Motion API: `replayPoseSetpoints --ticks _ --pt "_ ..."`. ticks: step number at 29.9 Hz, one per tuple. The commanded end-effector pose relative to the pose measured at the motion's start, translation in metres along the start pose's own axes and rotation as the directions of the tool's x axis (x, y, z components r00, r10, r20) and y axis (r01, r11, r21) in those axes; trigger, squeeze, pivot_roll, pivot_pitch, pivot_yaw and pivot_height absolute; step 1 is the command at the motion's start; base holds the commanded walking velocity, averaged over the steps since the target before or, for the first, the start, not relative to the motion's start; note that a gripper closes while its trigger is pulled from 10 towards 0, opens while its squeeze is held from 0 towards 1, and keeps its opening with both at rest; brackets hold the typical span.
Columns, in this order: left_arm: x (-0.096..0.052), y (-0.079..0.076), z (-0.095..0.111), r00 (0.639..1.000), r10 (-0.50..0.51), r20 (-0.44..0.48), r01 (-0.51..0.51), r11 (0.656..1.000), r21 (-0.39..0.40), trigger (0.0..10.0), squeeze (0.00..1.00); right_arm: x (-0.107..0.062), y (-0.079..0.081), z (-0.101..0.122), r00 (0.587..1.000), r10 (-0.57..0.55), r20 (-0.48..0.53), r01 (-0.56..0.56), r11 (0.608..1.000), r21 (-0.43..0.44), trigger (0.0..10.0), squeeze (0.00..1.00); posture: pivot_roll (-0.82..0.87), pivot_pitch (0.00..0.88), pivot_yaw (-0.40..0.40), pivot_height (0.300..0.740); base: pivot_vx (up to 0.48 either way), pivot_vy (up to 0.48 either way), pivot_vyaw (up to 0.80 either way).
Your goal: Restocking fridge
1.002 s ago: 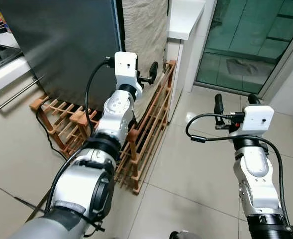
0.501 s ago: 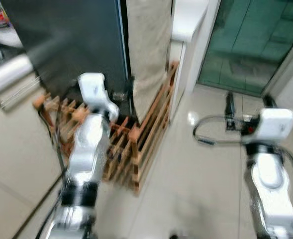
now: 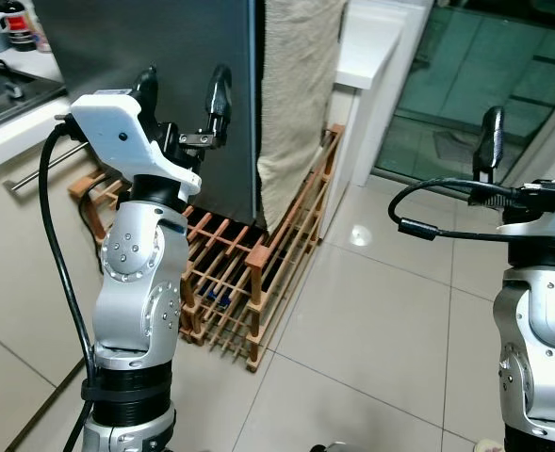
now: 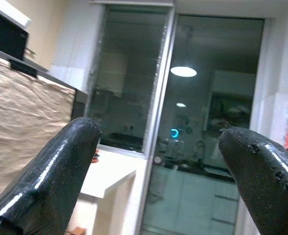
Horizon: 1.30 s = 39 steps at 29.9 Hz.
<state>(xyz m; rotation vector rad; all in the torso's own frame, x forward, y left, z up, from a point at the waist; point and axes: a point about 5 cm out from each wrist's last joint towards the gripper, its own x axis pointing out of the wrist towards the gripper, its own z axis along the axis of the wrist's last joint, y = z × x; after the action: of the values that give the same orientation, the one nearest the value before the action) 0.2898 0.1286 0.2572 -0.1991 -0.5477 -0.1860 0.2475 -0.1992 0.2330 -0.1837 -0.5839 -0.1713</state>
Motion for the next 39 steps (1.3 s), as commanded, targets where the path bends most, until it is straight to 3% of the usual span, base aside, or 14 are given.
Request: replayPoseSetpoints --ticks 1,6,14,25,29,31,33,39 --pt "0.004 -0.006 0.006 1.0 -0.014 0.028 0.014 1.0 0.005 10.0 0.0 0.006 -0.001 0.003 1.0 -0.001 0.014 0.001 1.0 -0.021 10.0 0.0 -0.11 0.0 -0.017 0.74 0.472 0.0 0.0" --pt "0.011 -0.003 0.011 0.998 0.019 0.055 -0.021 1.0 0.021 10.0 0.0 0.014 0.0 0.001 1.0 0.009 0.025 -0.008 1.0 -0.027 10.0 0.0 -0.11 0.0 -0.018 0.74 0.48 0.0 0.0" --pt "0.01 0.009 0.0 0.994 0.113 -0.009 -0.113 0.993 0.02 10.0 0.0 0.019 0.004 -0.003 0.999 0.034 0.014 -0.034 0.999 -0.02 10.0 0.0 -0.11 0.0 -0.018 0.74 0.457 0.0 0.0" --pt "0.011 0.019 -0.007 0.984 0.172 -0.05 -0.17 0.984 0.05 10.0 0.0 0.016 0.006 -0.013 0.999 0.047 -0.027 -0.047 0.999 -0.01 10.0 0.0 -0.11 0.0 -0.011 0.74 0.0 0.0 0.0" --pt "0.012 0.019 -0.01 0.986 0.149 -0.079 -0.144 0.988 0.062 10.0 0.0 0.016 0.007 -0.015 0.998 0.048 -0.035 -0.049 0.999 -0.008 10.0 0.0 -0.11 0.0 -0.011 0.74 0.0 0.0 0.0" --pt "0.005 0.019 -0.019 0.983 0.088 -0.164 -0.077 0.994 0.071 10.0 0.0 0.01 0.003 -0.023 0.996 0.042 -0.083 -0.041 0.999 0.002 10.0 0.0 -0.11 0.0 -0.012 0.74 0.0 0.0 0.0" --pt "0.001 0.019 -0.022 0.979 0.068 -0.191 -0.056 0.996 0.07 10.0 0.0 0.008 0.001 -0.027 0.994 0.037 -0.106 -0.036 0.999 0.007 10.0 0.0 -0.11 0.0 -0.012 0.74 0.0 0.0 0.0" --pt "-0.015 -0.012 -0.038 0.923 -0.193 -0.332 0.193 0.981 -0.036 10.0 0.0 -0.001 0.0 -0.044 0.981 0.035 -0.193 -0.031 0.999 0.025 10.0 0.0 -0.1 0.0 -0.01 0.74 0.0 0.0 0.0"
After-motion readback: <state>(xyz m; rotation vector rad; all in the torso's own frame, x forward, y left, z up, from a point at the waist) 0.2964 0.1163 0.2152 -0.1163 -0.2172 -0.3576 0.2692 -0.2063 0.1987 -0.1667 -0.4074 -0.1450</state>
